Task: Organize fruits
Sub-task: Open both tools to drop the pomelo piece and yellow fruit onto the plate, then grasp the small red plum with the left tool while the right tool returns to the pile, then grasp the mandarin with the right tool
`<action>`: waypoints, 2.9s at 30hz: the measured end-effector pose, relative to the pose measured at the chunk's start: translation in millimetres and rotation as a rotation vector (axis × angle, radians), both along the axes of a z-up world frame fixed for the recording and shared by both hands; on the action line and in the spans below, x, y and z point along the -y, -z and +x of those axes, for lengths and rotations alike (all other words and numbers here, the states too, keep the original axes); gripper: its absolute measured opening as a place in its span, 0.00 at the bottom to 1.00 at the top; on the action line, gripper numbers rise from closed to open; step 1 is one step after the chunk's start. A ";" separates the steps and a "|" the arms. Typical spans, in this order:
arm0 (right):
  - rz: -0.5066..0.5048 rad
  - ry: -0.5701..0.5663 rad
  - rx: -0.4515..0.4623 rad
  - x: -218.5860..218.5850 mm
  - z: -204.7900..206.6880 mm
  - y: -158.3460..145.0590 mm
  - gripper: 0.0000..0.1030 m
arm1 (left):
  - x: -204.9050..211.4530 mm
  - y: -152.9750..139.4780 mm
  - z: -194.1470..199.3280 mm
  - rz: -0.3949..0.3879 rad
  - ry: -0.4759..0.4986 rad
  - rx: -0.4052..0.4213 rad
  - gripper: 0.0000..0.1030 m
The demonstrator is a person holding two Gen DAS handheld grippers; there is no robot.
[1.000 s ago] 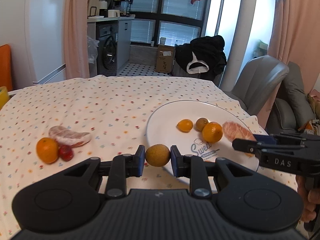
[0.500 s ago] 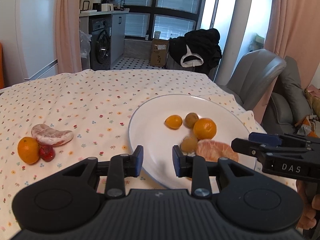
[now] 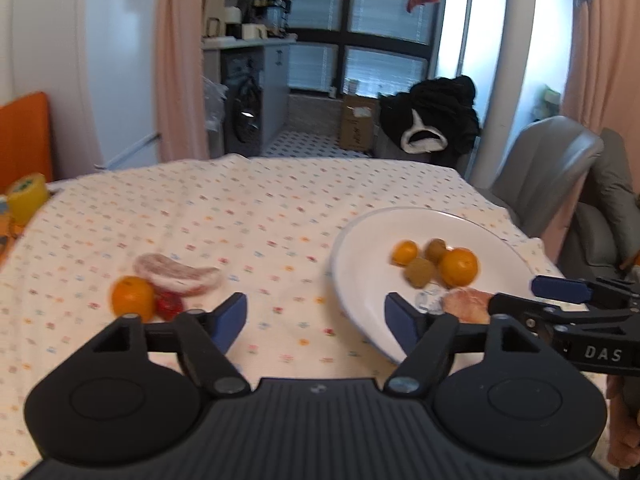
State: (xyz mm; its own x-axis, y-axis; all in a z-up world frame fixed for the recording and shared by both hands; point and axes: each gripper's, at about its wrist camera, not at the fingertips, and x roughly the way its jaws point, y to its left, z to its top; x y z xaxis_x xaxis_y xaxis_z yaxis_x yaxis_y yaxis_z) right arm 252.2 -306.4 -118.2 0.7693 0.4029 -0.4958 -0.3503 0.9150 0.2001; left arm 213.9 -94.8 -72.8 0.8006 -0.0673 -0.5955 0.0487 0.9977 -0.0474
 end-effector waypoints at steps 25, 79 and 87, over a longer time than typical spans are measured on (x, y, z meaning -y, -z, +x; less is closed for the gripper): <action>0.012 -0.035 0.022 -59.5 5.8 -7.4 0.98 | -91.6 6.5 -31.1 0.005 -0.226 0.005 0.84; -0.099 -0.444 -0.034 -252.2 39.1 -6.1 0.77 | -207.2 36.9 -54.9 -0.269 -0.418 -0.054 0.20; -0.133 -0.459 -0.045 -269.9 45.7 -0.6 0.52 | -213.5 35.2 -57.9 -0.284 -0.432 -0.043 0.20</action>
